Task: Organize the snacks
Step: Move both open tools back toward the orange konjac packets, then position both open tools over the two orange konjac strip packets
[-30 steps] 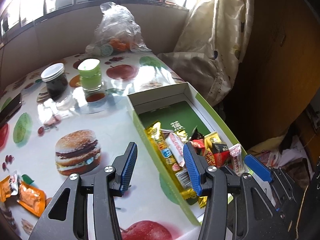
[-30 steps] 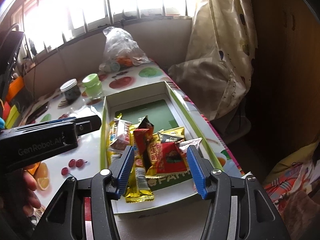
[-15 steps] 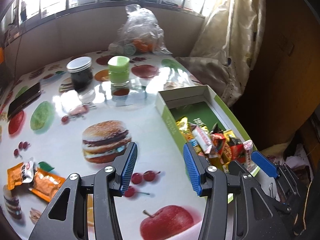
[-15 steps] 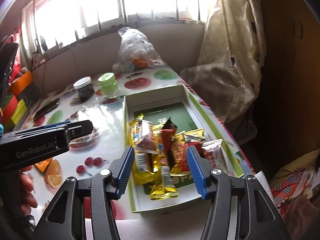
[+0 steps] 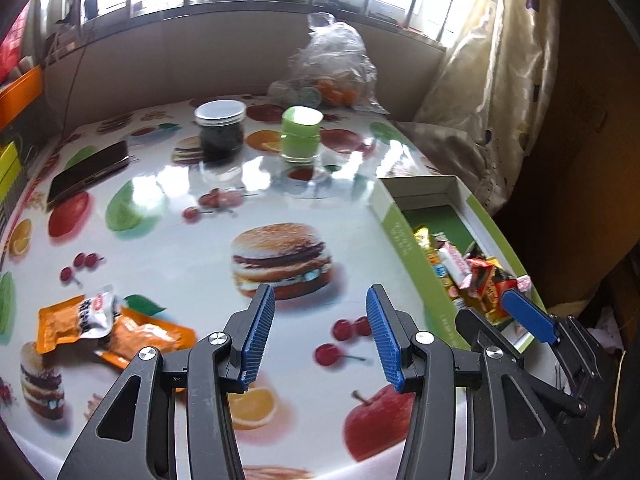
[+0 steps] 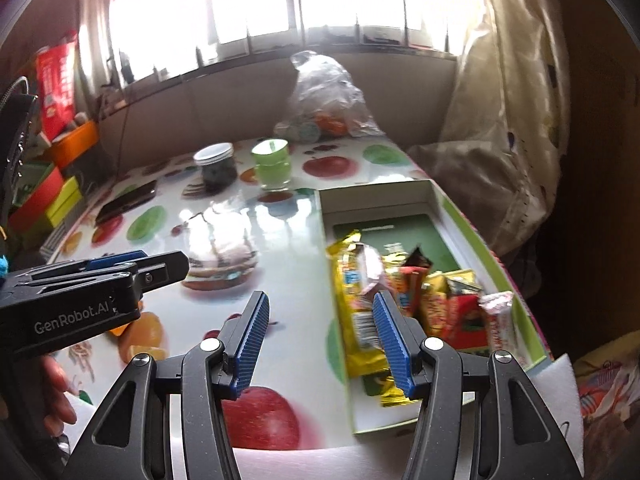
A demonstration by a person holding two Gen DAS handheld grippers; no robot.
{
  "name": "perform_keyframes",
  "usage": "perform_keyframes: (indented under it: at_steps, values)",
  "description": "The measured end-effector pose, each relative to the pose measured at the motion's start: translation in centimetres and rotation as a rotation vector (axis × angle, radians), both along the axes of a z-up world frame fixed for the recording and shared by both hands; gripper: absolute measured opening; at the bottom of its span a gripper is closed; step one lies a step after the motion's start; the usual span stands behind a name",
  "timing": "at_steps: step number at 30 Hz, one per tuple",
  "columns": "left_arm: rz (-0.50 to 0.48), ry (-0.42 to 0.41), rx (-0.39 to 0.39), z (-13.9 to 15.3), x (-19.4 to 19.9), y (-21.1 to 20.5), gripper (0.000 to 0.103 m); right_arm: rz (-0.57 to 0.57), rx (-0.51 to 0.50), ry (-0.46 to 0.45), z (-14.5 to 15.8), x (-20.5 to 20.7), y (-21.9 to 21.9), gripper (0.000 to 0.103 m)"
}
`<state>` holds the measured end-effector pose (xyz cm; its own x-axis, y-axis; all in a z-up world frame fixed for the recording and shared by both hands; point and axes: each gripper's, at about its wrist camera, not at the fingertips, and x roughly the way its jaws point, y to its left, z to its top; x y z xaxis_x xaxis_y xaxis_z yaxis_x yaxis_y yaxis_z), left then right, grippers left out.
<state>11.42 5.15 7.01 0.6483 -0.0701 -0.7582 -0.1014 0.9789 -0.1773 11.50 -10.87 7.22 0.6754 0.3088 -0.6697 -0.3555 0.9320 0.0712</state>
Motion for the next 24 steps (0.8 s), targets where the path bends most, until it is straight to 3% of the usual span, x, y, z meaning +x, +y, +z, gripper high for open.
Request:
perform_keyframes:
  at_steps: [24]
  values:
    - [0.158, 0.02, -0.011, -1.3, -3.6, 9.4, 0.049, 0.211, 0.008, 0.05, -1.4, 0.0, 8.8, 0.054]
